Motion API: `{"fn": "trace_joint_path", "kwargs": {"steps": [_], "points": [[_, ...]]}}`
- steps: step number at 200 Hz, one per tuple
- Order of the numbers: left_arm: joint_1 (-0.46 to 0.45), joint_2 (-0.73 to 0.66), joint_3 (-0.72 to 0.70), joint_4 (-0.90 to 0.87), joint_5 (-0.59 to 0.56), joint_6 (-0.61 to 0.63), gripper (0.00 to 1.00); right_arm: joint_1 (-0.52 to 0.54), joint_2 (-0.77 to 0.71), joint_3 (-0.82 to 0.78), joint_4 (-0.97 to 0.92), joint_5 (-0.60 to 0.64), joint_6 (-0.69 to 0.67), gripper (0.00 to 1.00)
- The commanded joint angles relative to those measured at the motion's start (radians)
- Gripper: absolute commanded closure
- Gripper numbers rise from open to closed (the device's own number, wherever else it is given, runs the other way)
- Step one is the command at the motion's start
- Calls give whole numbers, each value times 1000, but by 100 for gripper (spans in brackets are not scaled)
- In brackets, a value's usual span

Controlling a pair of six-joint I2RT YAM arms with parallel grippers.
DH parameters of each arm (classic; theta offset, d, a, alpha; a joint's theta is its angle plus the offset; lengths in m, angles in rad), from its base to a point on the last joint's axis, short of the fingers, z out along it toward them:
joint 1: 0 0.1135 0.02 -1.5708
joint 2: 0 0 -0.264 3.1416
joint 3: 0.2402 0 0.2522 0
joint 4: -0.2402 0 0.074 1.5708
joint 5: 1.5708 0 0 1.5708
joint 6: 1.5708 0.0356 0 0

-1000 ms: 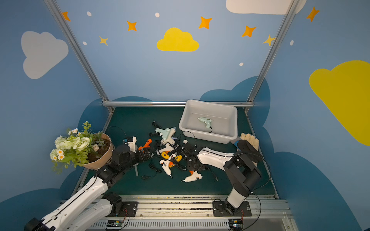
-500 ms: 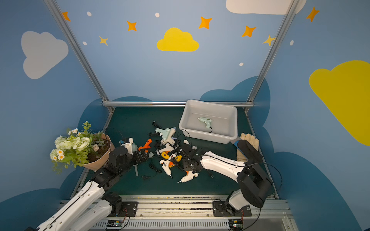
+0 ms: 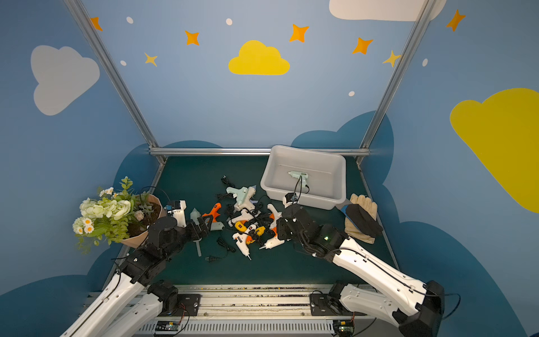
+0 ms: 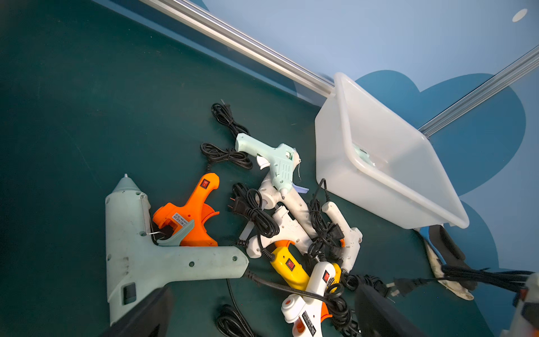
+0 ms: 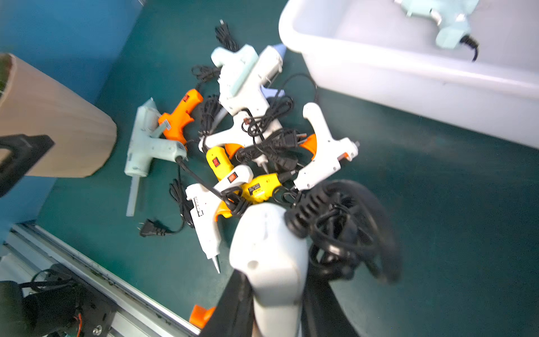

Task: Put the hot melt glue gun into the storage box
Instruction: Pick up the hot melt adhesive gun from the center of the board, then place the hot melt adhesive gun in the storage box.

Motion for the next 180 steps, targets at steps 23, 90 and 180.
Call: {"fn": "trace_joint_path", "kwargs": {"steps": [23, 90, 180], "points": [[4, -38, 80, -103, -37, 44, 0, -83, -23, 150, -14, 60, -89, 100], [4, -24, 74, -64, -14, 40, 0, -306, 225, 465, -32, -12, -219, 100], [4, 38, 64, -33, 13, 38, 0, -613, 658, 780, -13, -58, -238, 100]]}}
